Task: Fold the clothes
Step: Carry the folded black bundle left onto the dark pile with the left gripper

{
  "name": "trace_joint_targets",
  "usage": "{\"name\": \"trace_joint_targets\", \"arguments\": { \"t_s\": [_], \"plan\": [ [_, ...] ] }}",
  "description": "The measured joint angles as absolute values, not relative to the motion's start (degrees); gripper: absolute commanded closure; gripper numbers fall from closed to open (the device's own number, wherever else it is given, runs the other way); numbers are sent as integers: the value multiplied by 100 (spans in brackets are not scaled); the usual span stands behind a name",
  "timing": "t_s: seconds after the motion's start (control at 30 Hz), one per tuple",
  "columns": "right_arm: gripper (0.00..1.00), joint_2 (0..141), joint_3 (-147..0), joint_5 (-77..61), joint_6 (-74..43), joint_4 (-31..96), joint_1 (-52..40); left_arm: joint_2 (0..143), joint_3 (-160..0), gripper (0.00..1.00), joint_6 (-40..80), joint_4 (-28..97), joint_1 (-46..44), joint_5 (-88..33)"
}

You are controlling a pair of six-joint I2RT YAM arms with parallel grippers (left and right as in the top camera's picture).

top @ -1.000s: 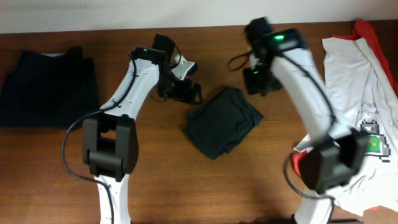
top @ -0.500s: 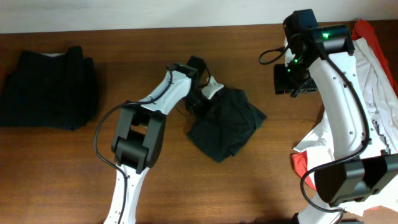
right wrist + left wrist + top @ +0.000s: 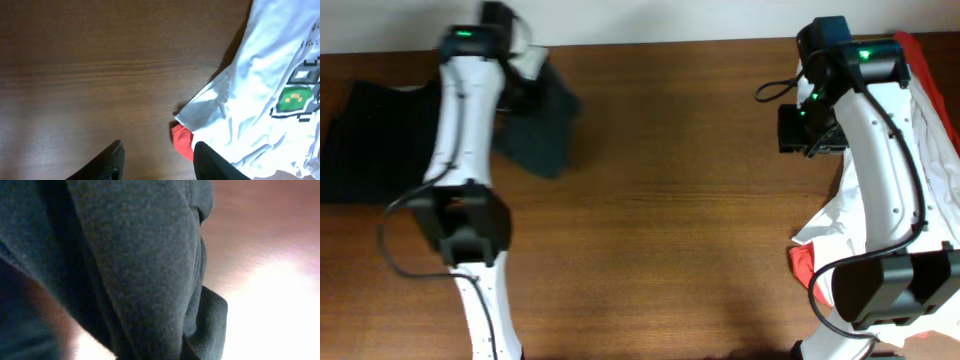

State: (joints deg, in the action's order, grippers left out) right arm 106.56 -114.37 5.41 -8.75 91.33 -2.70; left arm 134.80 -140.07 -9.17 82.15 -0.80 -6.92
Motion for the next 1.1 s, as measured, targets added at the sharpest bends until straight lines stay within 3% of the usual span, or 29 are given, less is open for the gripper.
{"name": "trace_joint_targets", "arguments": {
  "t_s": [0.2,0.6,0.63,0.67,0.7,0.73,0.97,1.1],
  "plan": [
    [51,10656,-11437,558,-878,9155,-145,13203,-14123,100,-917,8075,969,-202],
    [51,10656,-11437,558,-878,9166,-145,13203,-14073,100,-917,7011,2665,-582],
    [51,10656,-11437,558,-875,9181,-145,13203,-14029,91,-917,6910,2740,-609],
    [51,10656,-11437,556,-875,9196,-145,13203,-13968,61,-917,6838,2805,-633],
    [51,10656,-11437,558,-878,9203,-145,13203,-13889,18,-906,6794,2875,-663],
    [51,10656,-11437,558,-875,9207,-145,13203,-13806,1,-882,6761,2932,-687],
    [51,10656,-11437,558,-875,9262,-145,13203,-13546,1,-735,6713,3356,-819],
    [44,10656,-11437,561,-860,9262,-145,13203,-13546,1,-644,6768,3566,-1339]
  ]
}}
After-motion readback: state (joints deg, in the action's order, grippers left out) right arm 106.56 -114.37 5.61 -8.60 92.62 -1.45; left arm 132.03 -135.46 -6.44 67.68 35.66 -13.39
